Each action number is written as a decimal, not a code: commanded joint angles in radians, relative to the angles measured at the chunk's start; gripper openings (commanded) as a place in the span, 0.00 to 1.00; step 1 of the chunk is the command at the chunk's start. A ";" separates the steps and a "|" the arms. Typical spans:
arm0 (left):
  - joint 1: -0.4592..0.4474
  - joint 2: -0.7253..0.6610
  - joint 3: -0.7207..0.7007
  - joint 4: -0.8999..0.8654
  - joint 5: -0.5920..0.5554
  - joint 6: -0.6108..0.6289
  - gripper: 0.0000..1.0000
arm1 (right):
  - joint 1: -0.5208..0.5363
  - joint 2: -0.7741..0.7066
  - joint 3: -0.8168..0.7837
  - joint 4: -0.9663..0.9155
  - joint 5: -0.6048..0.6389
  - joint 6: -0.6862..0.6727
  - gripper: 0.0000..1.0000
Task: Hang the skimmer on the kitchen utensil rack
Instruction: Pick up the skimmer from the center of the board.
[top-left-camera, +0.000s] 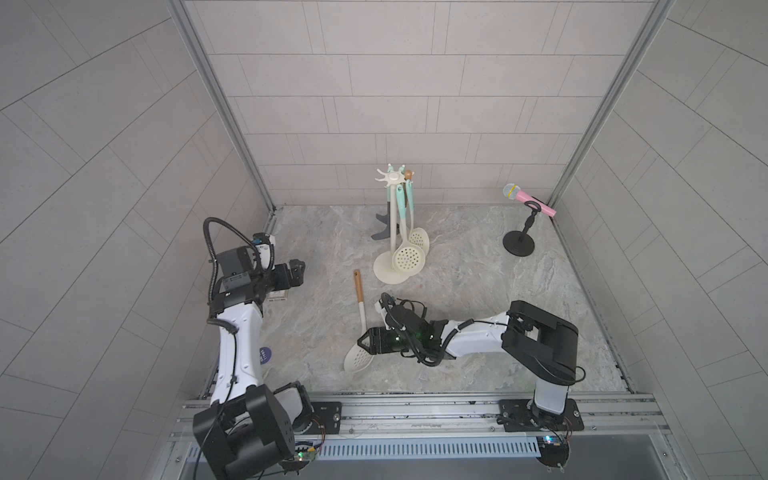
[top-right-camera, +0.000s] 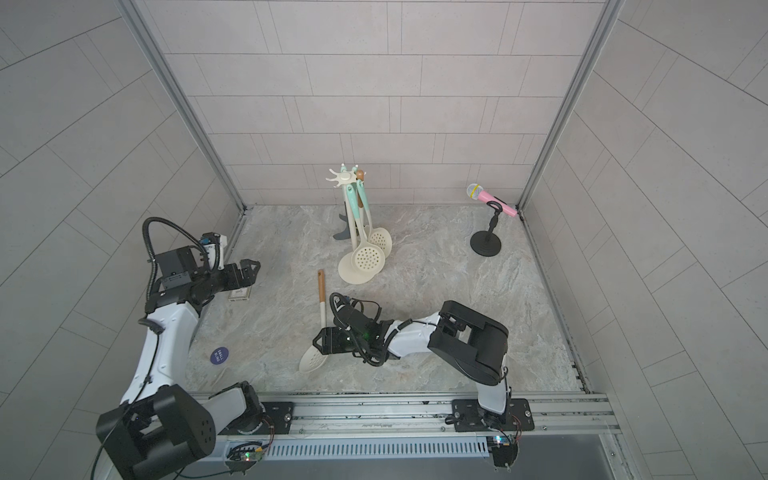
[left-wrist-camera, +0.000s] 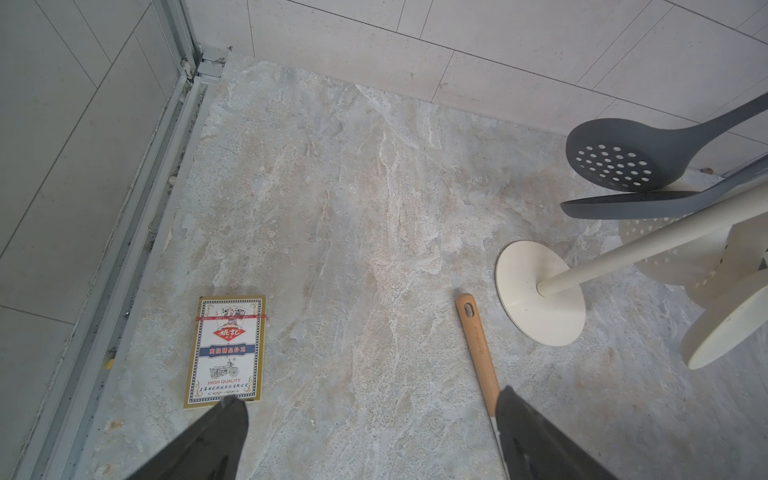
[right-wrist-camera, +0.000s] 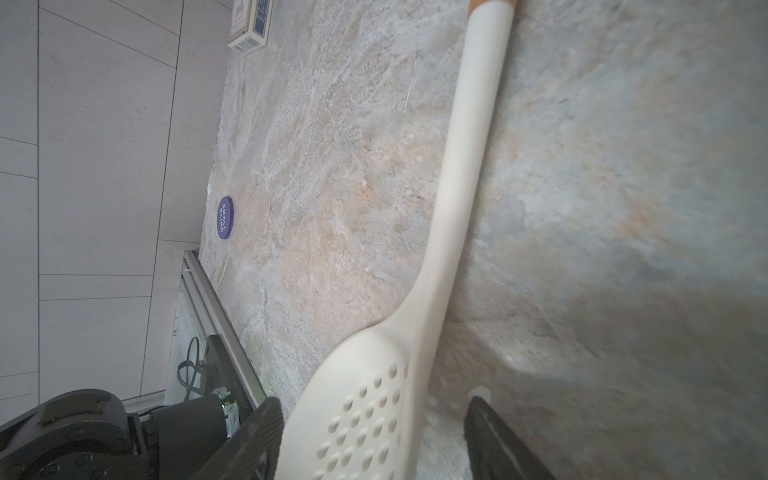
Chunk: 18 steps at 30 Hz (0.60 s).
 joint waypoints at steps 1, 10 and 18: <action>0.019 -0.016 -0.011 -0.002 0.047 -0.003 1.00 | 0.011 0.014 0.016 0.023 0.009 0.036 0.63; 0.045 -0.009 -0.016 -0.001 0.083 -0.013 1.00 | 0.024 0.047 0.014 0.049 -0.001 0.078 0.26; 0.062 -0.007 -0.025 0.001 0.108 -0.012 1.00 | 0.016 0.053 0.020 0.051 -0.015 0.066 0.07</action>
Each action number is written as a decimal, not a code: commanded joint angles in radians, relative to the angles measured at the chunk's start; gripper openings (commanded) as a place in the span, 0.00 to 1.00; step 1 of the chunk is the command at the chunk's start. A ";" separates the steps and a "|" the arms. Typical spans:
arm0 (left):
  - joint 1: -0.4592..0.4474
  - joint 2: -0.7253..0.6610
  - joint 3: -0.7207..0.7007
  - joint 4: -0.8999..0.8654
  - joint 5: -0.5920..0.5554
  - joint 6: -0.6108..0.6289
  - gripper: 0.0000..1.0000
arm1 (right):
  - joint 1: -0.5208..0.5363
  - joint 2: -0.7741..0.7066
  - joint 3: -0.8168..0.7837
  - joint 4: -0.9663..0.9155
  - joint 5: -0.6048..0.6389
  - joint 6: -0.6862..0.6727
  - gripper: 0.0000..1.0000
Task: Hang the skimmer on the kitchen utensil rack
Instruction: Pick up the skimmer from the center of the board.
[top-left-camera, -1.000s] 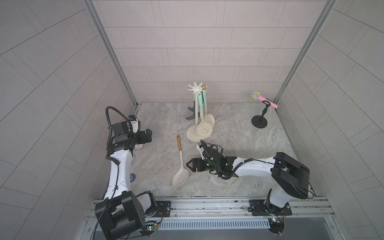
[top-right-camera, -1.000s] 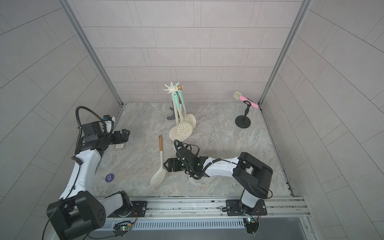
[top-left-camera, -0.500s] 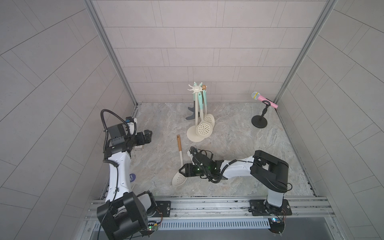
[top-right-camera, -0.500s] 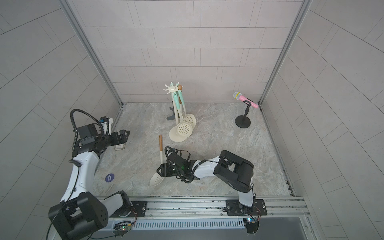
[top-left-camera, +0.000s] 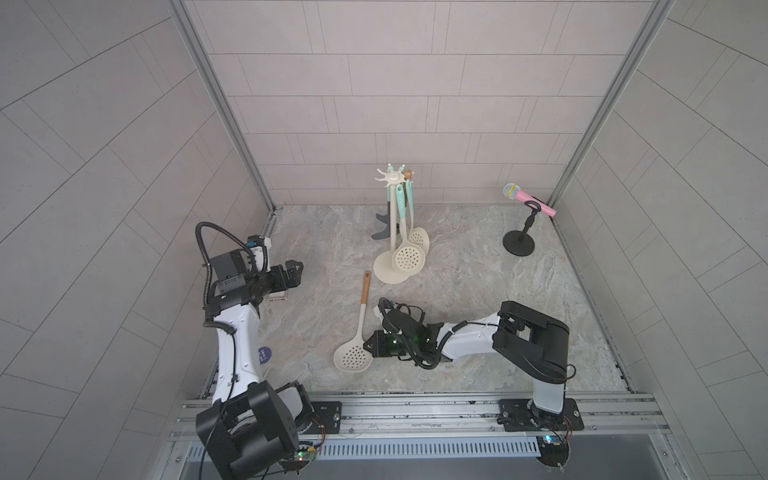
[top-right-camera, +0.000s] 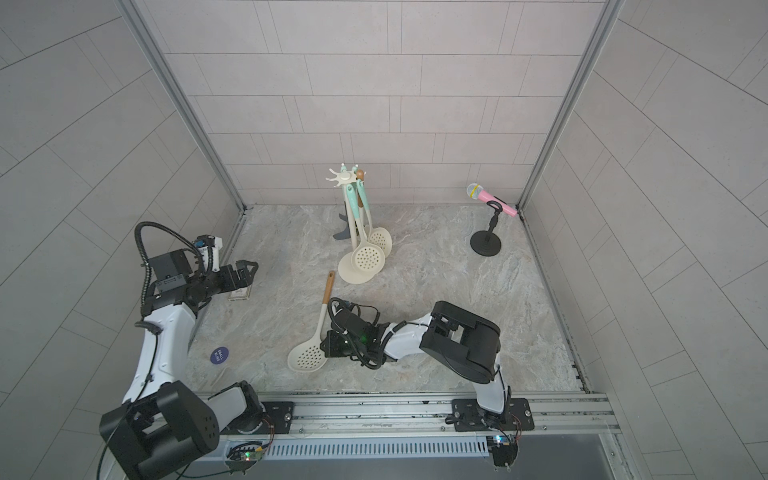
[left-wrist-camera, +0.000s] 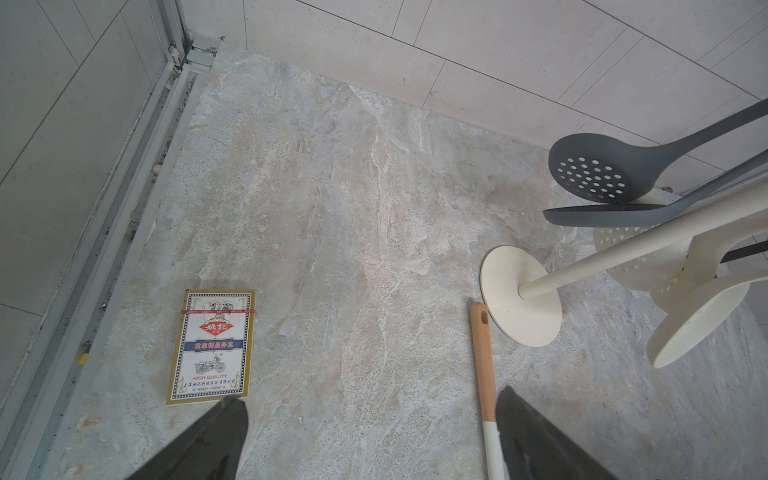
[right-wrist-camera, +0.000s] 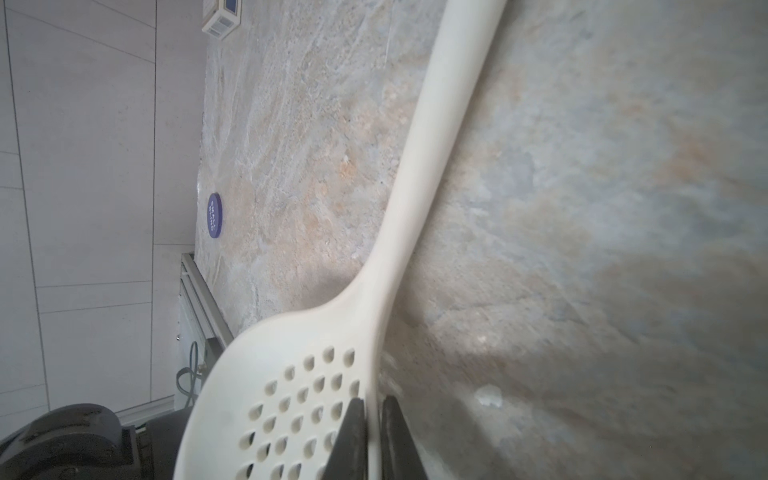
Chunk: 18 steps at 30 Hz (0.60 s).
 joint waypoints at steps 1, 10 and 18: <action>0.011 -0.005 -0.012 0.003 0.030 0.003 1.00 | -0.008 0.006 0.018 0.021 -0.014 -0.011 0.04; 0.016 0.005 -0.013 0.001 0.092 0.004 1.00 | -0.061 -0.092 0.108 -0.295 -0.007 -0.283 0.00; 0.016 0.108 0.044 -0.077 0.378 0.018 1.00 | -0.107 -0.129 0.263 -0.449 0.038 -0.474 0.00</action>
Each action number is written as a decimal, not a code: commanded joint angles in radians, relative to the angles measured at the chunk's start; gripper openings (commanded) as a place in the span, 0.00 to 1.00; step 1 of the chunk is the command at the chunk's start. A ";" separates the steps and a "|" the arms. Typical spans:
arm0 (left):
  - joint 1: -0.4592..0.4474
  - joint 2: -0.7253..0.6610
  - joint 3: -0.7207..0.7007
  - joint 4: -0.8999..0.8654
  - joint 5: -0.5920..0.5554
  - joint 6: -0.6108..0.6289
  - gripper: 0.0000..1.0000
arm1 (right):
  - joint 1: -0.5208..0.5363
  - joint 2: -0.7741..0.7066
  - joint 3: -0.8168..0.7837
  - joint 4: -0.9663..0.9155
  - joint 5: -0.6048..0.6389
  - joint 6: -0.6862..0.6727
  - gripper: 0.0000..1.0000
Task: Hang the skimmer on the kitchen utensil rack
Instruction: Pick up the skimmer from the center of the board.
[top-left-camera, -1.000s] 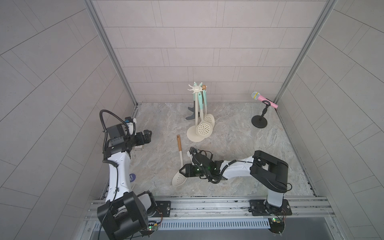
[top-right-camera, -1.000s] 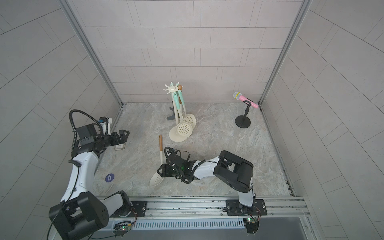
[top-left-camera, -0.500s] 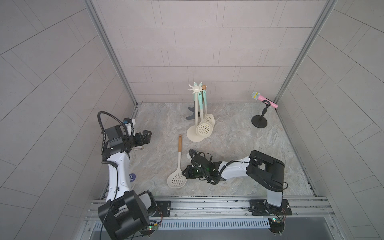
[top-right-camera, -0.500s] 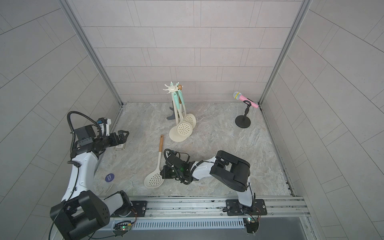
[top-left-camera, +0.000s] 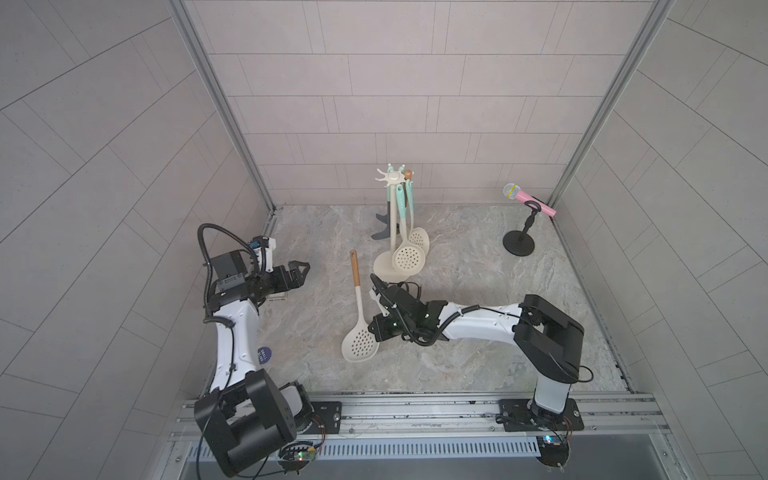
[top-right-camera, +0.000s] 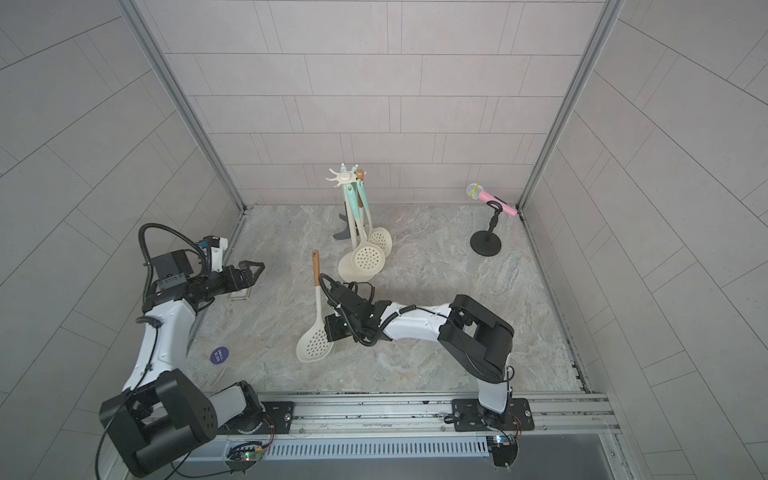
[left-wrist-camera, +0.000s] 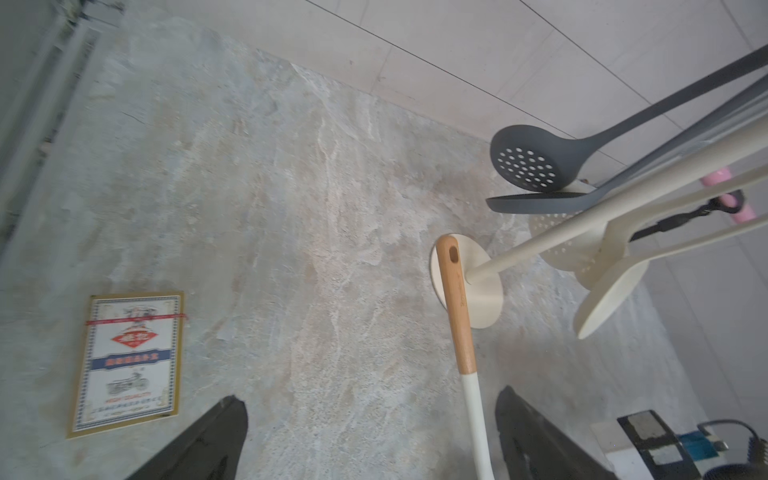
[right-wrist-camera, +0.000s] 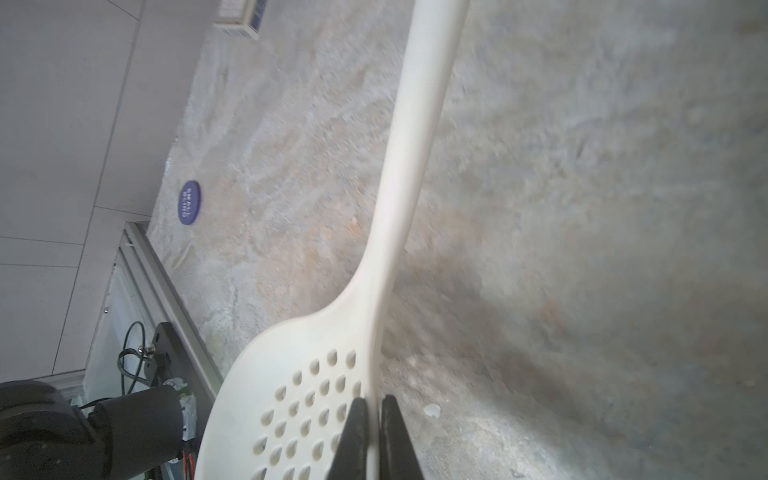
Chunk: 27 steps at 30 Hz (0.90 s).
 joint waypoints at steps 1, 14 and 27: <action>0.006 0.054 0.047 -0.070 0.224 0.033 1.00 | -0.022 -0.040 0.059 -0.045 0.025 -0.105 0.00; 0.006 0.517 0.404 -1.337 0.578 1.235 1.00 | -0.046 0.003 0.206 0.017 -0.044 -0.095 0.00; 0.024 0.512 0.392 -1.336 0.583 1.270 0.97 | -0.024 0.022 0.245 0.031 -0.061 -0.081 0.00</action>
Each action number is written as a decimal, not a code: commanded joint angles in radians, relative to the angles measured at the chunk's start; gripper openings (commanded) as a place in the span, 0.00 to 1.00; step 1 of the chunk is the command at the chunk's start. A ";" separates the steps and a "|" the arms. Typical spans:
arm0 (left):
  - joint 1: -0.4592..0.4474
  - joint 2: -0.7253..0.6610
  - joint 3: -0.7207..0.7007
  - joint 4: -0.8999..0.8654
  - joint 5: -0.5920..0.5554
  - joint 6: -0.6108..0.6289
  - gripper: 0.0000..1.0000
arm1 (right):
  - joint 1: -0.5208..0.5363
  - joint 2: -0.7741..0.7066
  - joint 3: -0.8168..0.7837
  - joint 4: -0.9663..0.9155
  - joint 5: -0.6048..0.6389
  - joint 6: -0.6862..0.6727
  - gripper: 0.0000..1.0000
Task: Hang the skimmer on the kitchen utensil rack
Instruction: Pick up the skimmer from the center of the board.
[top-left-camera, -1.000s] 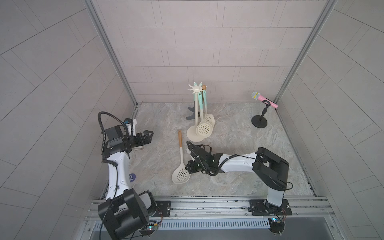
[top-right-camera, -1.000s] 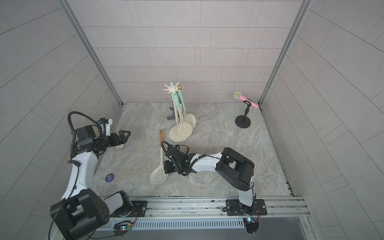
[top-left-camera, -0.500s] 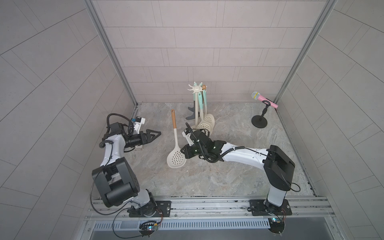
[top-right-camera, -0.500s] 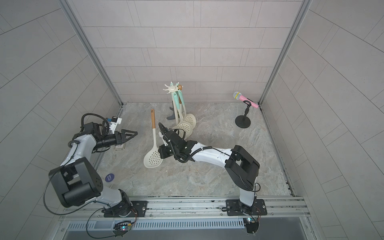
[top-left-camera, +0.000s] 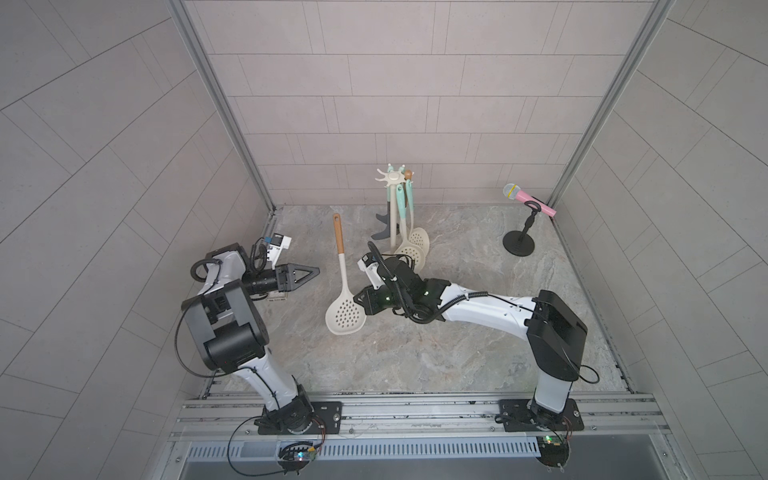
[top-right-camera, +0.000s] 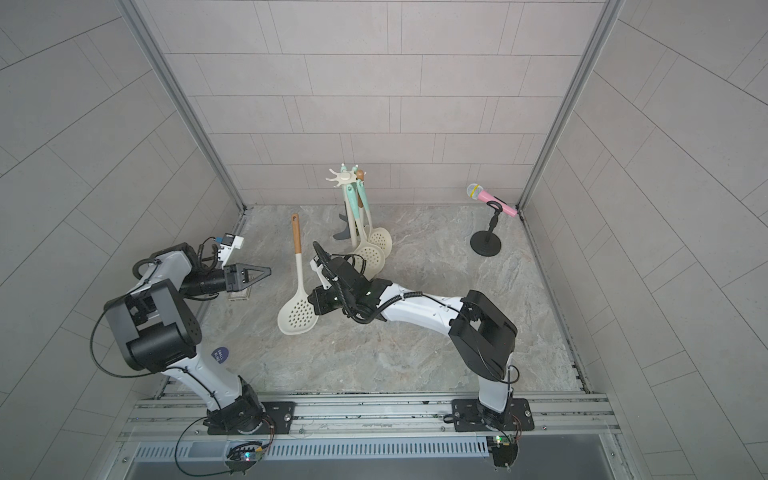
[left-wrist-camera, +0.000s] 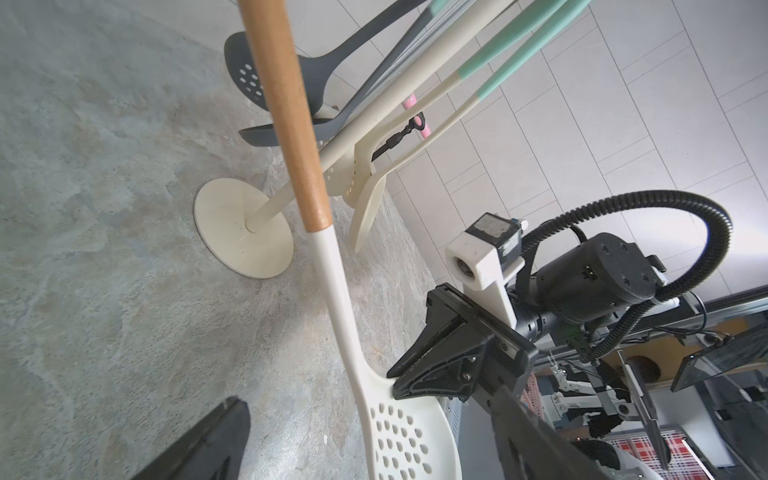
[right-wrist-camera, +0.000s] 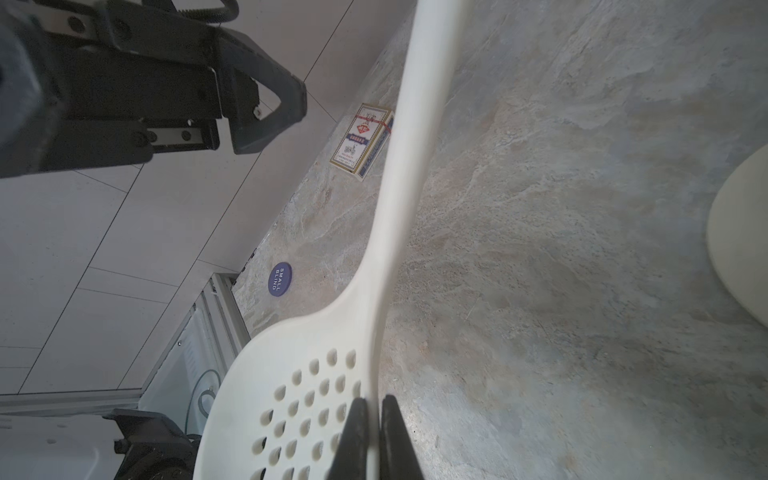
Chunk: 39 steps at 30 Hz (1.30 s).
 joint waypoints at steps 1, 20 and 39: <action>0.006 -0.034 -0.010 -0.187 0.031 0.081 0.97 | 0.022 0.016 0.049 0.044 -0.013 0.005 0.00; 0.008 -0.024 -0.010 -0.186 0.034 0.075 0.95 | 0.103 0.028 0.093 0.051 -0.014 0.015 0.00; 0.012 -0.019 -0.008 -0.188 0.039 0.067 0.28 | 0.145 0.003 0.087 0.058 -0.005 0.016 0.00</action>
